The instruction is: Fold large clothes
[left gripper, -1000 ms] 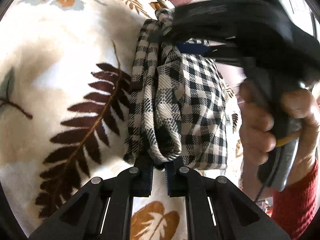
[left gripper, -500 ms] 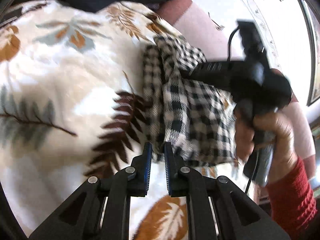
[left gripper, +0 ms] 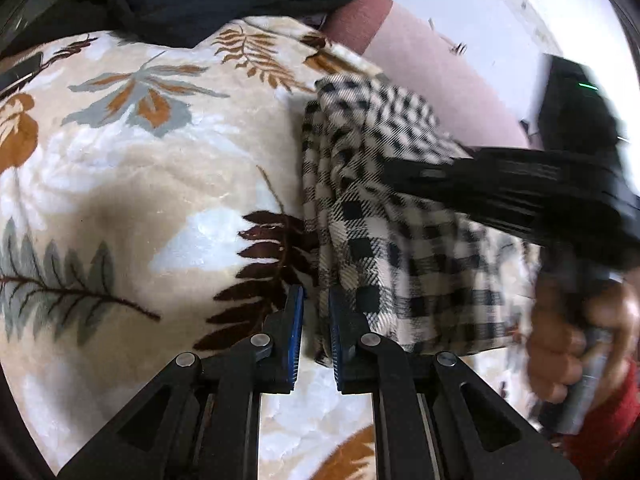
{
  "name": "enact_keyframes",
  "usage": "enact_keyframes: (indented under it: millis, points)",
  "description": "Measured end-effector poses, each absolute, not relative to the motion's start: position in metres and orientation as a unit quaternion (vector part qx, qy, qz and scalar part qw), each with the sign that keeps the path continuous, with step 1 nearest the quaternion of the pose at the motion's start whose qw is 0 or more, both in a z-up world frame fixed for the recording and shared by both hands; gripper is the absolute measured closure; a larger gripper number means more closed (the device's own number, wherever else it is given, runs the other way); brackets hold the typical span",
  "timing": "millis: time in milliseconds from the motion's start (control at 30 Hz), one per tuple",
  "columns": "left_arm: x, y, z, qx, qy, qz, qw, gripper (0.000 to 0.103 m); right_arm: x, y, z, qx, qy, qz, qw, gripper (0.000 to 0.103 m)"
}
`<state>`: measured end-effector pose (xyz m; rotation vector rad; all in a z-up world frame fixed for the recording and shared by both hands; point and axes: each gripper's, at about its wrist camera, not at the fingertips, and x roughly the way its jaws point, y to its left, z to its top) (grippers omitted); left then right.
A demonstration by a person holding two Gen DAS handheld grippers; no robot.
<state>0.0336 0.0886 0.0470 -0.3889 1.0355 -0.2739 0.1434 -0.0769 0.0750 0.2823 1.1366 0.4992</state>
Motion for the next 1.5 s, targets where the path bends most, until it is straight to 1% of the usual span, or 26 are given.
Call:
enact_keyframes:
  millis: [133, 267, 333, 367, 500, 567, 600, 700, 767, 833, 867, 967, 1067, 1167, 1300, 1367, 1400, 1433, 1500]
  points:
    - [0.045, 0.086, 0.022, -0.152, 0.536, -0.092, 0.826, 0.093, 0.117, -0.119, 0.068, 0.161, 0.525, 0.223, 0.806, 0.094]
    - [0.044, 0.085, 0.023, -0.146, 0.53, -0.092, 0.83, 0.092, 0.084, -0.168, 0.038, 0.225, 0.527, 0.223, 0.789, 0.096]
    - [0.042, 0.083, 0.023, -0.139, 0.527, -0.089, 0.834, 0.092, 0.065, -0.19, 0.021, 0.248, 0.527, 0.211, 0.785, 0.102]
    - [0.042, 0.082, 0.024, -0.134, 0.526, -0.087, 0.835, 0.092, 0.059, -0.197, 0.016, 0.256, 0.526, 0.208, 0.784, 0.103]
    - [0.041, 0.084, 0.028, -0.14, 0.533, -0.095, 0.829, 0.092, 0.043, -0.22, 0.013, 0.298, 0.515, 0.202, 0.778, 0.103]
    - [0.038, 0.091, 0.037, -0.153, 0.522, -0.098, 0.833, 0.092, 0.038, -0.222, 0.029, 0.294, 0.501, 0.202, 0.789, 0.102]
    - [0.035, 0.093, 0.046, -0.153, 0.507, -0.097, 0.843, 0.092, 0.036, -0.223, 0.038, 0.29, 0.492, 0.204, 0.795, 0.098]
    - [0.026, 0.093, 0.07, -0.144, 0.457, -0.101, 0.872, 0.092, 0.034, -0.225, 0.062, 0.283, 0.462, 0.207, 0.815, 0.098]
    - [0.024, 0.085, 0.082, -0.131, 0.425, -0.111, 0.889, 0.092, 0.04, -0.221, 0.067, 0.278, 0.453, 0.205, 0.822, 0.098]
    - [0.028, 0.071, 0.085, -0.11, 0.412, -0.13, 0.895, 0.087, 0.048, -0.214, 0.064, 0.269, 0.458, 0.204, 0.822, 0.098]
    - [0.033, 0.063, 0.084, -0.1, 0.412, -0.139, 0.895, 0.084, 0.054, -0.205, 0.057, 0.267, 0.465, 0.203, 0.819, 0.098]
    - [0.049, 0.04, 0.064, -0.07, 0.437, -0.151, 0.884, 0.084, 0.06, -0.191, 0.034, 0.264, 0.492, 0.207, 0.803, 0.098]
    - [0.058, 0.031, 0.044, -0.026, 0.466, -0.121, 0.876, 0.084, 0.057, -0.172, 0.017, 0.244, 0.504, 0.209, 0.802, 0.098]
    - [0.063, 0.041, 0.036, -0.052, 0.485, -0.116, 0.865, 0.083, 0.046, -0.166, 0.02, 0.21, 0.505, 0.213, 0.81, 0.098]
    - [0.068, 0.057, 0.028, -0.104, 0.505, -0.118, 0.849, 0.076, 0.028, -0.179, 0.019, 0.189, 0.53, 0.214, 0.798, 0.098]
    - [0.069, 0.062, 0.026, -0.121, 0.506, -0.12, 0.845, 0.074, 0.019, -0.192, 0.033, 0.194, 0.514, 0.22, 0.806, 0.098]
    - [0.068, 0.062, 0.025, -0.125, 0.506, -0.12, 0.845, 0.074, 0.016, -0.199, 0.042, 0.198, 0.497, 0.216, 0.817, 0.095]
    - [0.068, 0.063, 0.024, -0.128, 0.506, -0.12, 0.844, 0.074, 0.016, -0.209, 0.051, 0.207, 0.478, 0.207, 0.828, 0.087]
    - [0.068, 0.062, 0.024, -0.126, 0.504, -0.117, 0.846, 0.074, 0.022, -0.228, 0.063, 0.229, 0.448, 0.178, 0.846, 0.038]
